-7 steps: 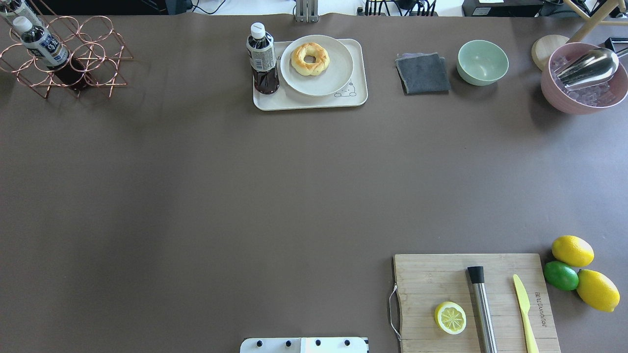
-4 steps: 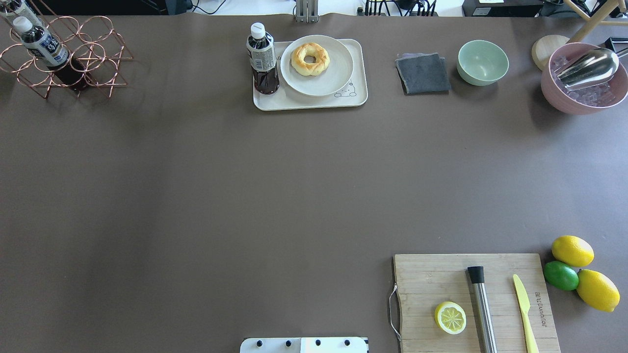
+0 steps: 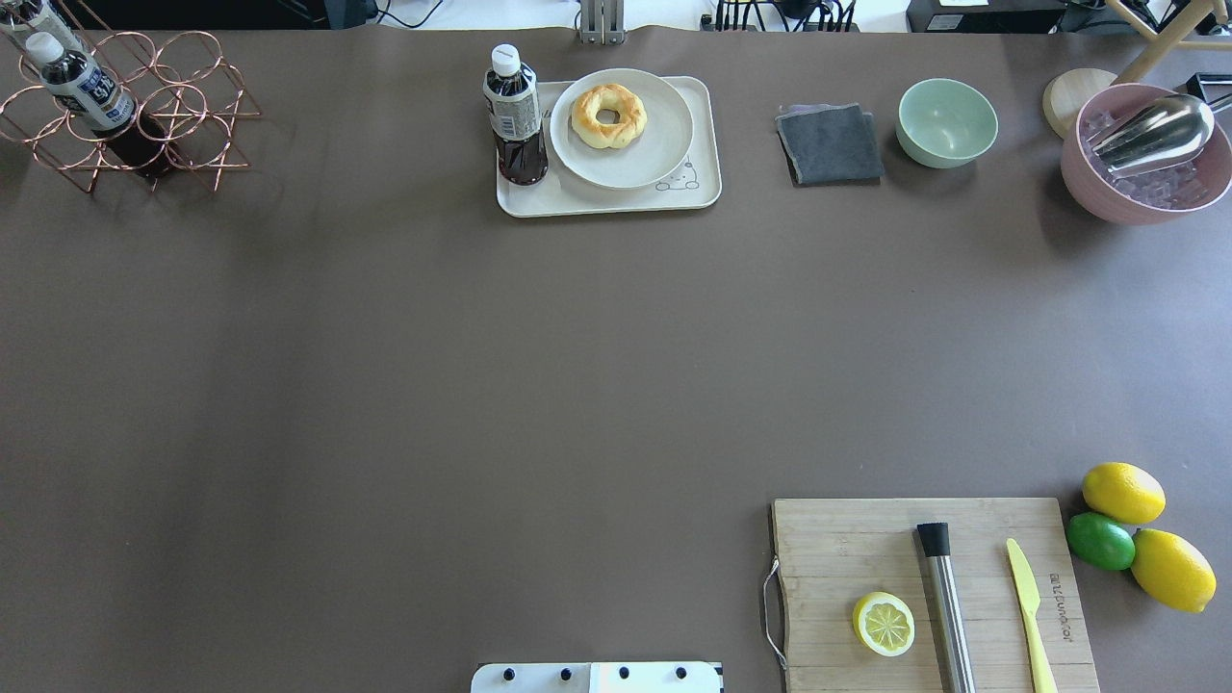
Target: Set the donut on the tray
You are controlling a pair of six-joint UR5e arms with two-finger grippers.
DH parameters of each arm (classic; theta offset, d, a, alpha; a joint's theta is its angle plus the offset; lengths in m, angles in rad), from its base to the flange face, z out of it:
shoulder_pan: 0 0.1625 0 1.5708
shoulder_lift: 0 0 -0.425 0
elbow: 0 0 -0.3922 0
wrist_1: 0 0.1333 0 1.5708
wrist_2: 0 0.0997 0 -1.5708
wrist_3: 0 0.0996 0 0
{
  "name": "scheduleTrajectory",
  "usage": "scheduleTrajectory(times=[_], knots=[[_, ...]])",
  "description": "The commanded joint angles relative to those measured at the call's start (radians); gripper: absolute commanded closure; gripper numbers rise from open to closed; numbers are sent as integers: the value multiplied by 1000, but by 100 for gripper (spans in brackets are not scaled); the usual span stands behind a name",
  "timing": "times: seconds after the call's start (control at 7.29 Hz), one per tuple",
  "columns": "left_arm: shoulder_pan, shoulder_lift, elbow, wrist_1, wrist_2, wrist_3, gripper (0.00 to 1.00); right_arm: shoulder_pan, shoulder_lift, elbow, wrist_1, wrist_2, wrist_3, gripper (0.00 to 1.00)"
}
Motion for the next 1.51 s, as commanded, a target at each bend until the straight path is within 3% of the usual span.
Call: scheduleTrajectory(times=[0.0,1.37], knots=[[-9,3,14,-26,-1,0,2,0,-3,1,6,0,-1,0],[-9,8,38,-43,-2,0,2,0,-20,6,9,1,-1,0]])
